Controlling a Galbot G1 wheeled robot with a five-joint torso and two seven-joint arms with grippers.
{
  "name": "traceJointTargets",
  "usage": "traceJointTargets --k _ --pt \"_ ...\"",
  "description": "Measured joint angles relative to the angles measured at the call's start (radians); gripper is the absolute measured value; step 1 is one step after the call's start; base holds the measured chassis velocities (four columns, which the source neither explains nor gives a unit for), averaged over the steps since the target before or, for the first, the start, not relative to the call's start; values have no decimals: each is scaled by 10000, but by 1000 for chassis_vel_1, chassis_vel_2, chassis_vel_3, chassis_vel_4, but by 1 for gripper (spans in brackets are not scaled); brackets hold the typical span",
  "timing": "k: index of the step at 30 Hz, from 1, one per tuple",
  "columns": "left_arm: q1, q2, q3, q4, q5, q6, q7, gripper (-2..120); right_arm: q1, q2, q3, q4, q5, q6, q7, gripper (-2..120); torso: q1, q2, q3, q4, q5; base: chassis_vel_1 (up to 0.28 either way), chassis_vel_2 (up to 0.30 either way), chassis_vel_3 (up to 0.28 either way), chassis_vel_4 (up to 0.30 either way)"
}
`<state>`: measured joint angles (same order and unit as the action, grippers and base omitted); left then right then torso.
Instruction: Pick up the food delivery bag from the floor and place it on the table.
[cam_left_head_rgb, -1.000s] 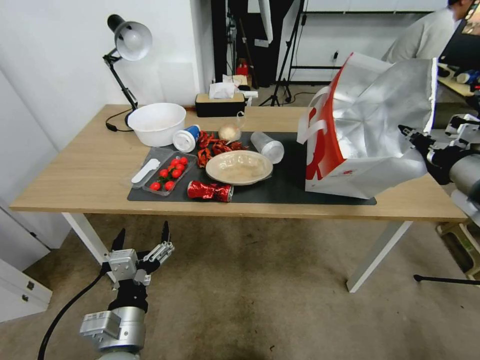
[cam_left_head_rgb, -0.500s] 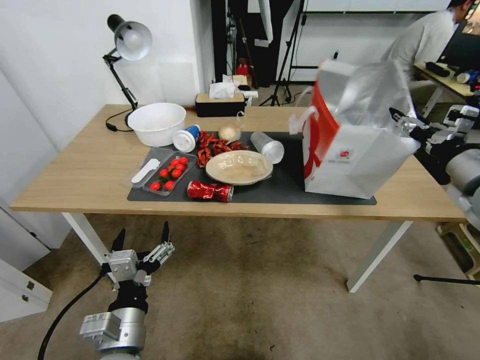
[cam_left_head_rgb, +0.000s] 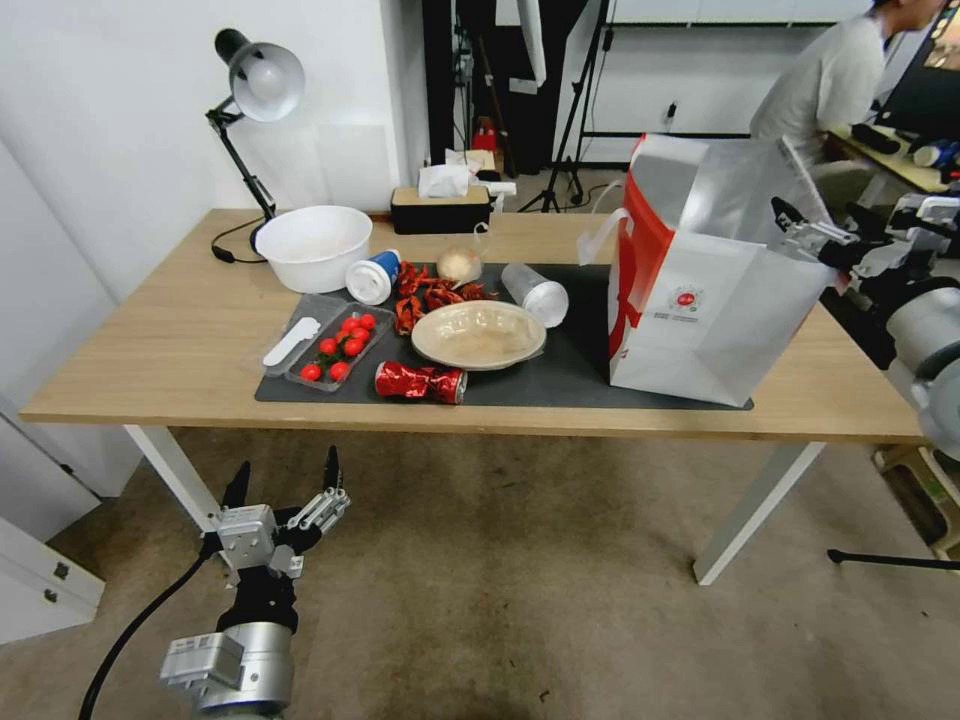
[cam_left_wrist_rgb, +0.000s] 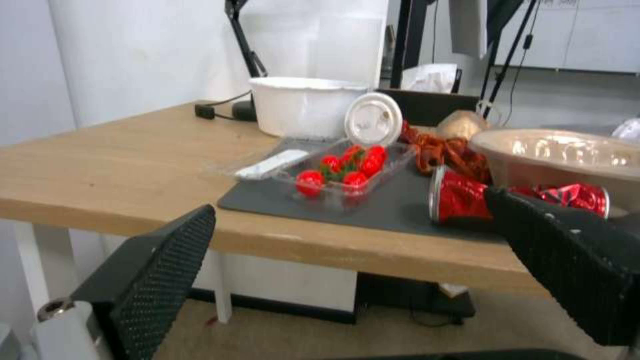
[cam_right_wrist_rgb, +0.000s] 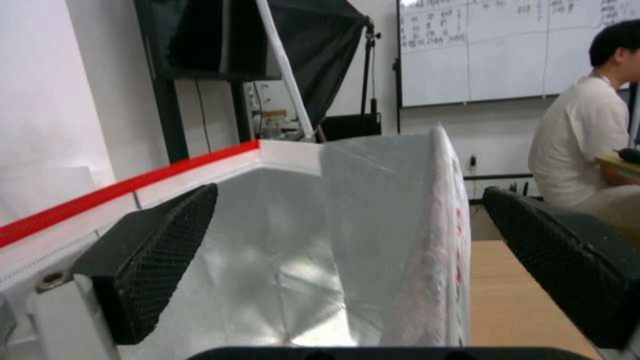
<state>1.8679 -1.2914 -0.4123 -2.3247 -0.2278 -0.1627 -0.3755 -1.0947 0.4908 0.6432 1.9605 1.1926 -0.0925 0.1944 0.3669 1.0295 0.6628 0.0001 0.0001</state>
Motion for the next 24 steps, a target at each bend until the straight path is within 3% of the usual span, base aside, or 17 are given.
traceJointTargets --k 14,24 --pt "7 9 -133 -135 -135 -60 -14 100 190 -36 -147 100 -275 457 -391 100 0 0 0 1 0 0 0 0 0" --pt "-77 103 -286 -283 -366 -55 54 100 -1397 87 816 1424 -471 284 -56 100 0 0 -1 -1 -3 0 0 0 0"
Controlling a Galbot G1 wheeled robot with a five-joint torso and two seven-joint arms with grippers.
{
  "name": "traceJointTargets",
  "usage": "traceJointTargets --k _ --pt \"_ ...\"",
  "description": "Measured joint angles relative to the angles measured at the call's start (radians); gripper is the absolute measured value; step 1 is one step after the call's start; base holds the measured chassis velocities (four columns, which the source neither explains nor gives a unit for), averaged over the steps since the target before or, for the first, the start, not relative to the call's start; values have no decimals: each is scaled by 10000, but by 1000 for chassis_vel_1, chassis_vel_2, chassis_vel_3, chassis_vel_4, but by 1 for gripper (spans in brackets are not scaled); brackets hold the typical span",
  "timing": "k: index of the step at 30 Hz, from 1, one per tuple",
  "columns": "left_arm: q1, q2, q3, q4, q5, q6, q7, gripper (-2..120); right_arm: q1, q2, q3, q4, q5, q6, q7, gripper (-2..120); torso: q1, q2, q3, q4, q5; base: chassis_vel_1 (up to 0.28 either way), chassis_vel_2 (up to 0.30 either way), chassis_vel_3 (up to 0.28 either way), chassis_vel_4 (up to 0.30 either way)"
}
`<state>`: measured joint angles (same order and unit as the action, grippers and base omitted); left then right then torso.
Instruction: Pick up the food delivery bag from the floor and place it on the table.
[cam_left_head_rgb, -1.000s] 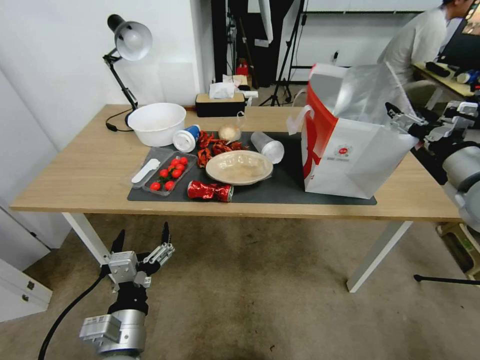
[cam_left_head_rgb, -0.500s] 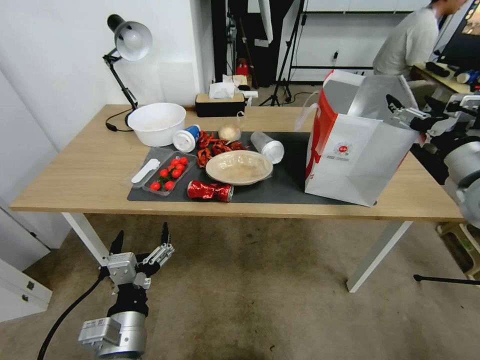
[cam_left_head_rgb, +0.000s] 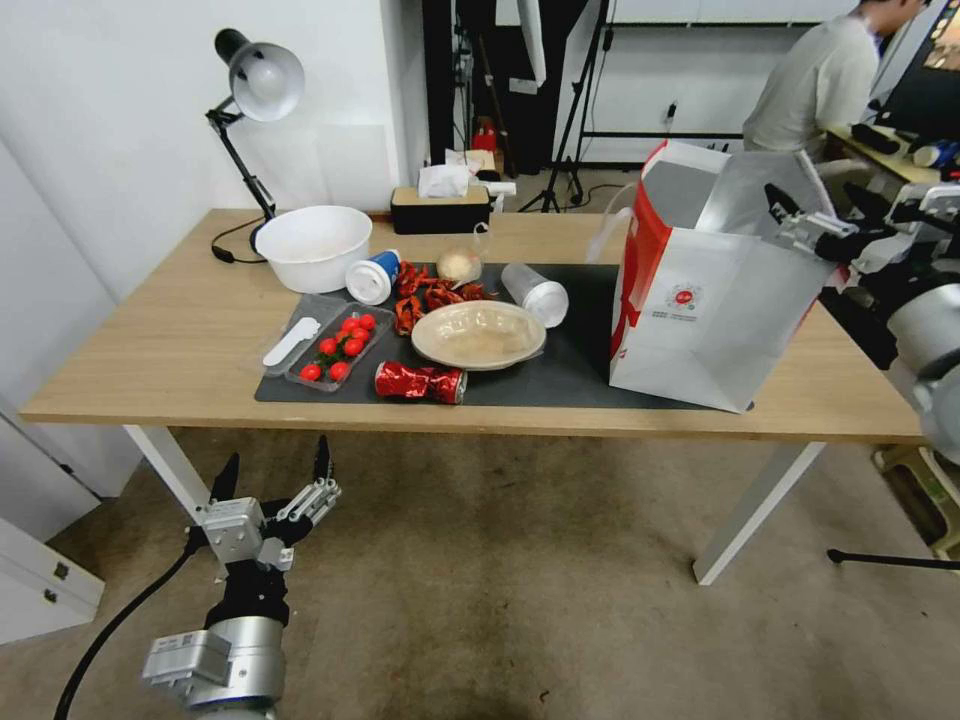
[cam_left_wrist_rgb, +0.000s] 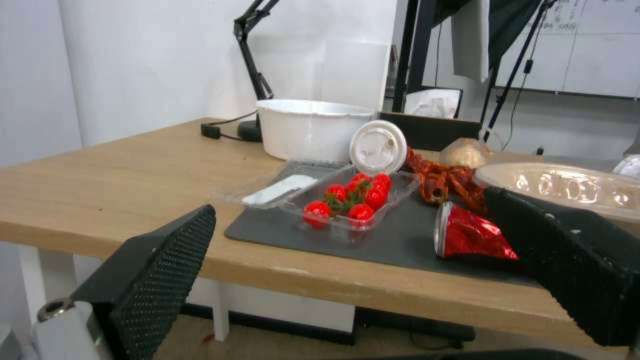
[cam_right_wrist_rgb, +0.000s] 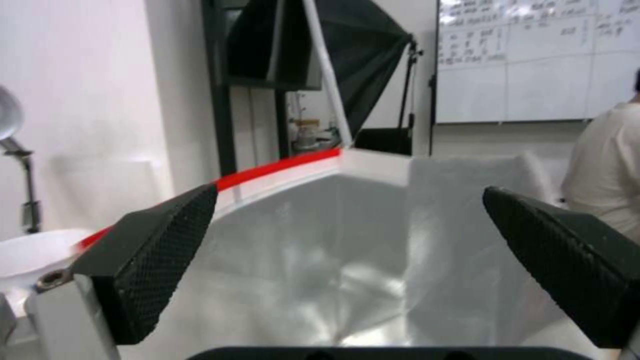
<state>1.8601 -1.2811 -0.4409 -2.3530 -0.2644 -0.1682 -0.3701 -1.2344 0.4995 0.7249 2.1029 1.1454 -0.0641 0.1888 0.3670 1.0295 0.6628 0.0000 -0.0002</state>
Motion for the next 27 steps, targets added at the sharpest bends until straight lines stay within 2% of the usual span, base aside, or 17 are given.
traceJointTargets --k 11,19,27 --pt "-29 35 -68 -37 -81 -4 94 100 -1168 784 -119 1819 -1249 102 336 100 -1 1 0 1 1 0 0 0 0" --pt "-35 -44 -25 101 -38 -69 115 100 -1170 825 -164 1677 -2172 645 43 100 0 0 0 1 2 0 0 0 0" --pt "-52 -43 -92 127 -58 -81 116 100 -1420 924 -176 1853 -2345 1105 -668 100 0 0 0 1 2 0 0 0 0"
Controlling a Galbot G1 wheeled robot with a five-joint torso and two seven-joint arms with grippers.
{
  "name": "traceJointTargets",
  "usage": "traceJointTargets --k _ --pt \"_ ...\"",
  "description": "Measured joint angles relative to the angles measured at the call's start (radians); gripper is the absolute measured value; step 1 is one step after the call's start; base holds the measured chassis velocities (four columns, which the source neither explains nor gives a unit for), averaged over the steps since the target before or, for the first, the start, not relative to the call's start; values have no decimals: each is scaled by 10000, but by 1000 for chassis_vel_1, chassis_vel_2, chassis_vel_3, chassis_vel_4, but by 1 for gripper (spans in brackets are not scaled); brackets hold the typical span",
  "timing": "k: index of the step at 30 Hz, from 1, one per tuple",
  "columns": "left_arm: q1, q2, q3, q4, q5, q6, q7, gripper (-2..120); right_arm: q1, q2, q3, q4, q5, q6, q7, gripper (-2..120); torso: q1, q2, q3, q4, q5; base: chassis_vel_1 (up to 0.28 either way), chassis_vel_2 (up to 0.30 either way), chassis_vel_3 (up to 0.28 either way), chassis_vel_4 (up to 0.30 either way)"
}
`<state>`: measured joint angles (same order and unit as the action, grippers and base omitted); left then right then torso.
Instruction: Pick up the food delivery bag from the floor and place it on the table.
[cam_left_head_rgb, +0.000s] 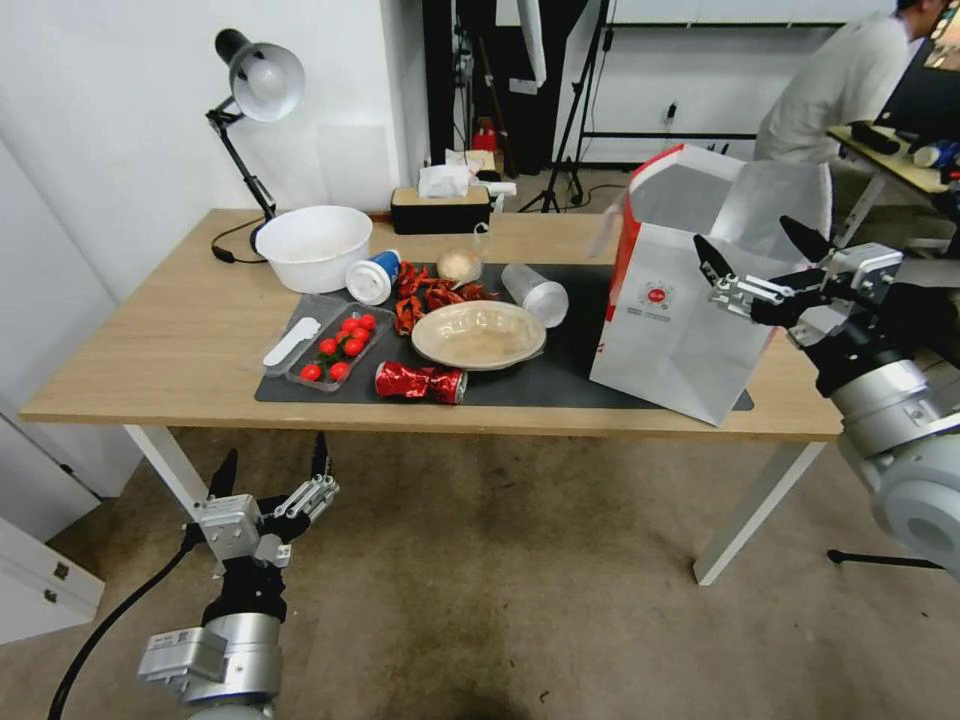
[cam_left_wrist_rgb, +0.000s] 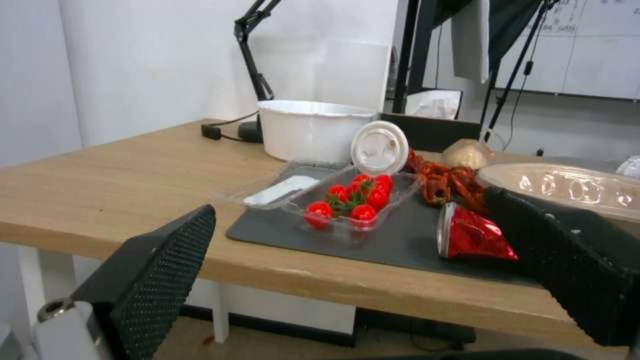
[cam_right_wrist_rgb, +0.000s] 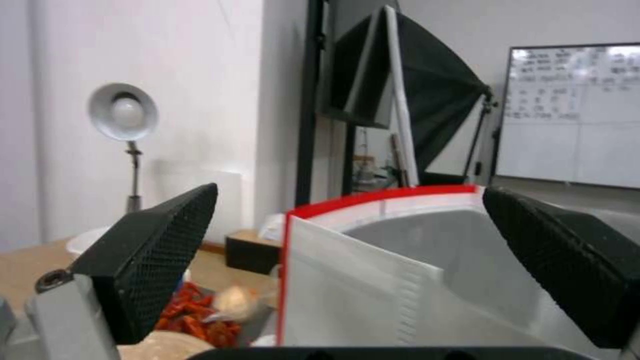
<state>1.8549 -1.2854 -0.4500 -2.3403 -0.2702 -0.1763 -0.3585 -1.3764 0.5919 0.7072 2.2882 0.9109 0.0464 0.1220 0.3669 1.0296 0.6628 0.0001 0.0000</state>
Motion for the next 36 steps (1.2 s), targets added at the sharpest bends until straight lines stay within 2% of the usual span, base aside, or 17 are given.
traceJointTargets --k 8,15,18,21,30,36 --pt "-1 -58 -61 11 10 -1 23 100 -565 169 122 490 -561 20 -219 100 0 0 0 3 -4 0 0 0 0" --pt "63 -105 -188 11 234 2 221 100 -1783 790 158 979 -1662 -61 18 100 0 0 -1 0 0 0 0 0 0" --pt "121 -155 -173 58 416 -43 297 100 -2430 1164 145 1122 -2124 -29 183 100 0 0 -1 0 0 0 0 0 0" --pt "195 -255 -73 180 672 -252 408 100 -3496 2002 -20 1183 -2921 200 602 100 0 0 -1 0 -1 0 0 0 0" --pt "291 -291 -39 367 925 -454 480 100 -4340 3352 -515 837 -3780 605 823 100 -1 1 -1 1 -2 0 0 0 0" --pt "259 -302 27 704 1015 -689 680 100 -4539 4188 -1030 27 -4618 1150 935 100 0 0 0 1 -2 0 0 0 0"
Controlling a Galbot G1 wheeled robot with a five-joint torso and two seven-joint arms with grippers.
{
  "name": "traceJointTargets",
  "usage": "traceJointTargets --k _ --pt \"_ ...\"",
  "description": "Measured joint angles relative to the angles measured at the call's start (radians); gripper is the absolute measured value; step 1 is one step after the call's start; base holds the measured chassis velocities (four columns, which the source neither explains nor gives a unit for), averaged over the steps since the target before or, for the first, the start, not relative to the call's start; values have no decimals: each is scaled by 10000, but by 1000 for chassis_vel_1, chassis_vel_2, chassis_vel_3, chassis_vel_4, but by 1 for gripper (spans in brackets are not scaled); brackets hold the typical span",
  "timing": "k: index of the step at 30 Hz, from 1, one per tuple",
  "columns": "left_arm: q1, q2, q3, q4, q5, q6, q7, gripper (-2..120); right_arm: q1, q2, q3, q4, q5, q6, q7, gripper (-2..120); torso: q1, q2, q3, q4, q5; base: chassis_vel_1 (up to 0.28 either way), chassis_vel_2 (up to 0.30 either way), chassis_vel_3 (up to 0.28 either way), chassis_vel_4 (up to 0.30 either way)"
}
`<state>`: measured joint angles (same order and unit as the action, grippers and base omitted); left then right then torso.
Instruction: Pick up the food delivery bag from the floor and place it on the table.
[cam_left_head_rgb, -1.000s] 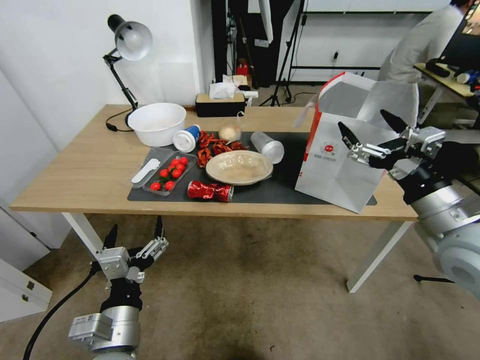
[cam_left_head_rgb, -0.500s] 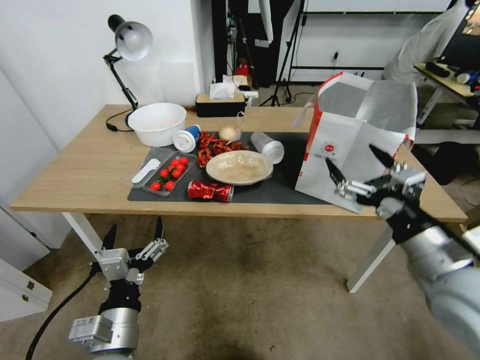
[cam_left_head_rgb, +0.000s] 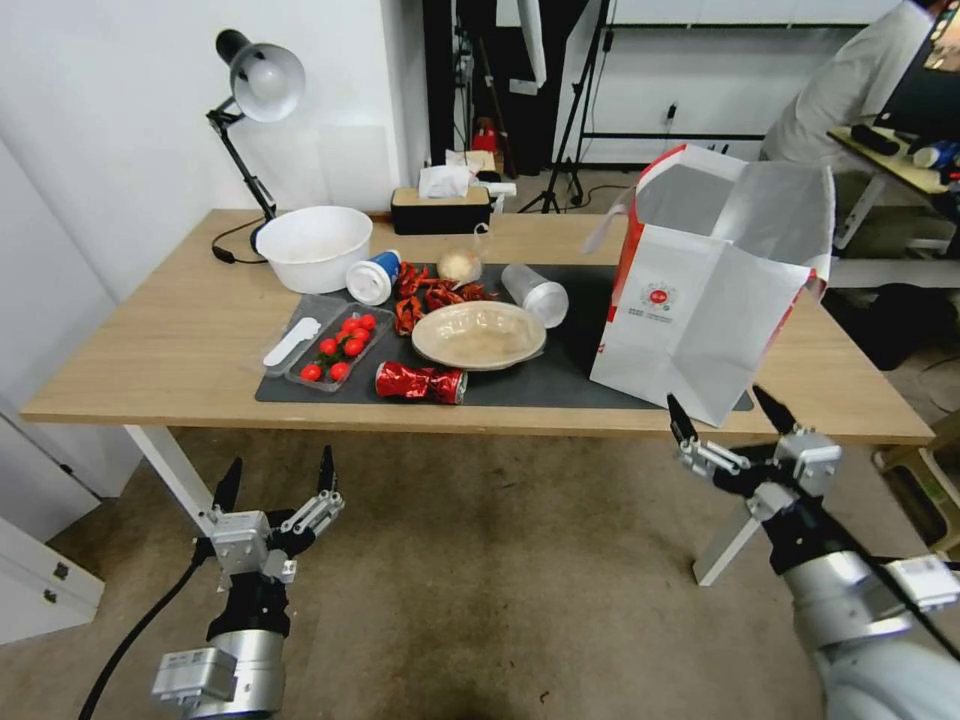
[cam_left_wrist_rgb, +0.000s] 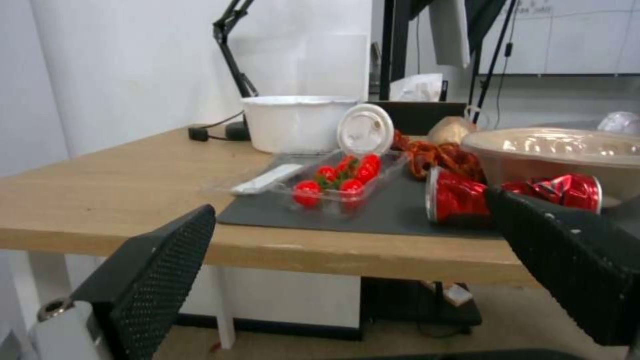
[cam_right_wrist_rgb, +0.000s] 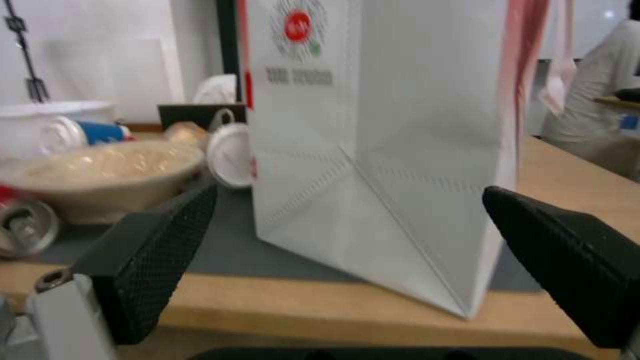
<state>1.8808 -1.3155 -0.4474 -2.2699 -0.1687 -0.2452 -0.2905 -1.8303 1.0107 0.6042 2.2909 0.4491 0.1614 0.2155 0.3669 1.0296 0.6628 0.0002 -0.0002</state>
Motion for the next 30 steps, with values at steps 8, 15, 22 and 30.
traceJointTargets --k 8,15,22,30 --pt "-163 82 29 399 9 -8 173 100 27 516 -314 -889 -502 401 -18 100 0 0 0 -1 0 0 0 0 0" --pt "-264 117 60 652 21 -12 234 100 215 723 -537 -1153 -587 491 -193 100 0 0 0 -1 2 0 0 0 0" --pt "-267 121 73 690 39 25 203 100 256 767 -550 -1173 -621 523 -273 100 0 0 0 0 1 0 0 0 0" --pt "-267 122 75 690 45 46 193 100 257 753 -547 -1167 -615 524 -279 100 1 0 0 0 2 0 0 0 0"
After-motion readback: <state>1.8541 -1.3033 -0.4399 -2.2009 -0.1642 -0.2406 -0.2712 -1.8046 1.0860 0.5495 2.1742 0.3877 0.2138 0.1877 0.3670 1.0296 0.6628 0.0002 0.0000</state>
